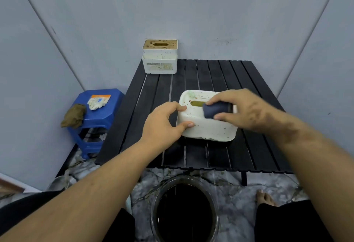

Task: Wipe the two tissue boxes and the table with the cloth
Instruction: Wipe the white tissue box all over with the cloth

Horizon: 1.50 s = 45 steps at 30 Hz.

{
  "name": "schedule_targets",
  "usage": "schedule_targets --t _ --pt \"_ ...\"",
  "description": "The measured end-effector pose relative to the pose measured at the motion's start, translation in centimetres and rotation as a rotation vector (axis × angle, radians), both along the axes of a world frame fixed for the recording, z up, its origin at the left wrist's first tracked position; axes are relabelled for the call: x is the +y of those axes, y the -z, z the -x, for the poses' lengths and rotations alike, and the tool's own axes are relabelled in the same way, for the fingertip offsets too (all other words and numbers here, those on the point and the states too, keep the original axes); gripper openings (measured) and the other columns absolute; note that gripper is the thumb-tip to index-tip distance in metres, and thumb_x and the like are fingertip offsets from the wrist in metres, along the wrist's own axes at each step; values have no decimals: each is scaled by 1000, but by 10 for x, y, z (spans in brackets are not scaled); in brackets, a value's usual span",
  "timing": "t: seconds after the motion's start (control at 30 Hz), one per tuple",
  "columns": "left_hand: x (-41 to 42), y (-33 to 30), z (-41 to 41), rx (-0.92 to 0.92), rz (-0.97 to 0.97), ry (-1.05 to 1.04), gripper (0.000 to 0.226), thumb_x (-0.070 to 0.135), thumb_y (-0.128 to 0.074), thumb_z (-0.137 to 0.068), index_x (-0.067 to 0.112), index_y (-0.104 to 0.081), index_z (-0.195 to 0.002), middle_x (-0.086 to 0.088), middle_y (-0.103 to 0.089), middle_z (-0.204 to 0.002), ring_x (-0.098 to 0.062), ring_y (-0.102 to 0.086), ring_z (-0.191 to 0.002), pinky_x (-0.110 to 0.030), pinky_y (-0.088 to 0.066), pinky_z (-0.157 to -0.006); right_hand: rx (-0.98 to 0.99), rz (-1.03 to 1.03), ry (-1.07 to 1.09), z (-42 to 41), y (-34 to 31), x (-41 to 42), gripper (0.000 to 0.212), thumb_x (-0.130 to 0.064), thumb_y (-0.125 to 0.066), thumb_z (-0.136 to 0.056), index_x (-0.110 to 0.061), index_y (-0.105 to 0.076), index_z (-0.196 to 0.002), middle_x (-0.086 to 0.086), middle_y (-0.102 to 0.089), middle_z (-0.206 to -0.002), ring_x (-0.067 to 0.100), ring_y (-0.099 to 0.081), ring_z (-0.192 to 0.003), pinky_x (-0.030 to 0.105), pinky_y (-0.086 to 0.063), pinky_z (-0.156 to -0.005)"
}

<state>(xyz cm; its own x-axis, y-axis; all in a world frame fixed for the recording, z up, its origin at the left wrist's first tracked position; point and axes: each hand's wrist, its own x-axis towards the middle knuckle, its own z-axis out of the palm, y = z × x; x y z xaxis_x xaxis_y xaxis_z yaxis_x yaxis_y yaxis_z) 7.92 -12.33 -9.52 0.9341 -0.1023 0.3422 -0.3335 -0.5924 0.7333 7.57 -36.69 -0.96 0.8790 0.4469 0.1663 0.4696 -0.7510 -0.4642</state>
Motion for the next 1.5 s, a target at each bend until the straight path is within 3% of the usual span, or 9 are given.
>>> schedule_targets --t 0.17,0.4,0.53,0.7,0.93,1.17,1.3,1.43,1.5 --pt "0 3 -2 31 52 0 40 37 -90 -75 36 -68 -107 26 -64 -109 -10 -61 -110 -39 -53 -98 129 -9 70 2 -13 -33 36 -18 -85 -71 -38 -73 -99 -19 -70 -102 2 -63 -98 26 -51 -90" --pt "-1 2 -4 36 102 6 37 40 -93 -69 35 -70 -98 19 -65 -97 0 -58 -87 -28 -48 -79 -151 -103 -14 2 17 48 36 -17 -75 -81 -20 -68 -116 -10 -66 -106 9 -54 -100 17 -34 -90" --pt "2 0 -5 62 101 -7 42 41 -94 -67 38 -70 -102 24 -63 -101 2 -52 -81 -30 -50 -84 41 -19 -14 -1 -4 9 36 -20 -79 -78 -34 -69 -110 -17 -67 -109 5 -60 -102 20 -46 -93" --pt "1 2 -4 78 120 -5 42 37 -94 -68 36 -71 -104 24 -62 -102 1 -52 -87 -32 -52 -90 165 17 63 3 -18 -22 38 -14 -83 -72 -41 -72 -96 -22 -68 -100 2 -62 -96 13 -46 -81" --pt "0 -5 -3 51 94 7 40 39 -94 -67 36 -70 -99 20 -67 -103 1 -60 -99 -25 -47 -84 -99 -68 2 4 11 47 36 -14 -73 -82 -24 -67 -116 -18 -56 -94 9 -49 -97 18 -33 -88" --pt "2 -10 -5 88 76 20 42 37 -95 -66 36 -69 -99 18 -66 -108 -7 -60 -108 -26 -48 -92 184 95 70 0 -24 -43 46 -5 -82 -71 -45 -70 -90 -21 -70 -98 4 -64 -95 20 -48 -87" --pt "-1 -6 -5 73 94 9 43 35 -95 -65 30 -72 -101 11 -68 -105 -12 -62 -101 -27 -49 -82 98 -9 84 3 -10 -9 36 -11 -79 -76 -35 -72 -102 -16 -67 -104 6 -60 -100 7 -40 -84" --pt "0 -7 -6 66 86 11 43 38 -96 -64 31 -72 -98 9 -70 -103 -18 -64 -96 -36 -51 -82 -75 -29 40 5 12 41 37 -13 -71 -84 -27 -67 -117 -9 -60 -106 10 -50 -102 20 -37 -95" --pt "2 -10 -6 70 76 25 40 38 -95 -64 35 -70 -95 15 -69 -103 -11 -64 -97 -33 -51 -85 -39 3 -11 3 4 28 37 -12 -72 -83 -30 -68 -116 -17 -59 -101 5 -50 -100 10 -34 -91"
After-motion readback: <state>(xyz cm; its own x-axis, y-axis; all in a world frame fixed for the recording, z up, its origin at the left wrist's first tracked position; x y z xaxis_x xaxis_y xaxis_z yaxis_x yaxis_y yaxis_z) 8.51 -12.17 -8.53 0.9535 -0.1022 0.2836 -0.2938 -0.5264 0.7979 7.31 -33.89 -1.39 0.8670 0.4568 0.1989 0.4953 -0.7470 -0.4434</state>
